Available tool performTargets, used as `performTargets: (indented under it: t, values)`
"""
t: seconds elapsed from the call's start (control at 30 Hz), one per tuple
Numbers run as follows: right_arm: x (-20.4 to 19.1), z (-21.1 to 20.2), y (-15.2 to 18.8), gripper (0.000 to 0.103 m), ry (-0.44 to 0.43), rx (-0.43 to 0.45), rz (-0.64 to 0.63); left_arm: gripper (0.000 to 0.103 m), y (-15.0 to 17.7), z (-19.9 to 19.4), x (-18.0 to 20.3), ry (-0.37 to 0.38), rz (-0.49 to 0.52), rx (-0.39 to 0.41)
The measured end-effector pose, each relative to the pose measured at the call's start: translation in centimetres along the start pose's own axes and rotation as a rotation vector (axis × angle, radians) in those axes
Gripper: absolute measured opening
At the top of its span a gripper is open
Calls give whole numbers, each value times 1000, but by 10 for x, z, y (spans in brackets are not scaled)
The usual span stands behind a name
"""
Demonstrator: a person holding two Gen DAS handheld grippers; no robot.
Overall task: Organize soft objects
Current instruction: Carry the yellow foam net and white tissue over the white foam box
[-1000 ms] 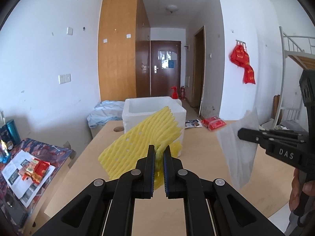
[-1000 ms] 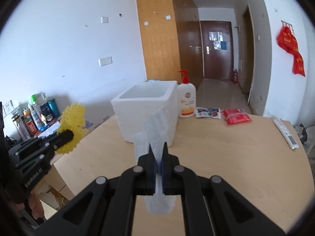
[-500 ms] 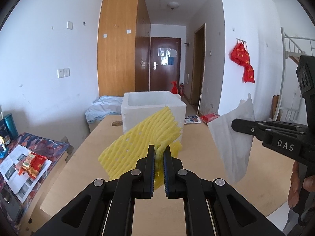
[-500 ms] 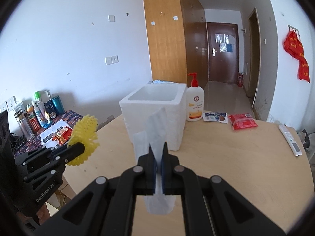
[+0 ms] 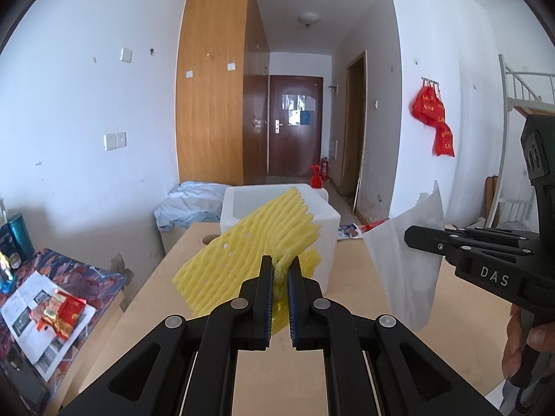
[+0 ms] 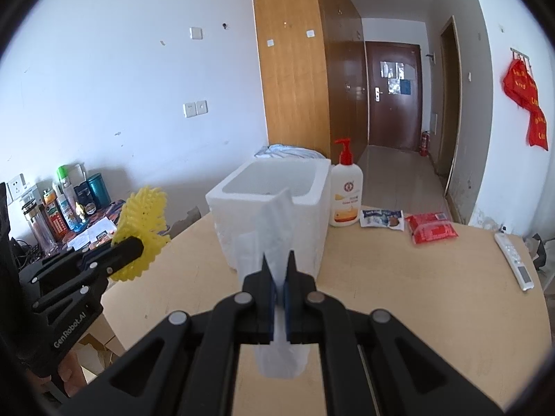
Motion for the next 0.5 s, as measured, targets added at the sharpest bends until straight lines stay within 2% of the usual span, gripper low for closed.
performTargets:
  t: [0.5]
  values:
    - [0, 26, -38, 6, -7, 15, -27, 8, -37, 30, -2, -1, 26, 18]
Point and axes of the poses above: each gripper's, at about its wrist camera, not at the fingertips, and z roughly the way its jaws point, x to its right, y to its underside, the point moved 9 cm from there along z, roughly the way its jaws point, and after that the axes turned 1 degree about -x, right-handed, at the moved point
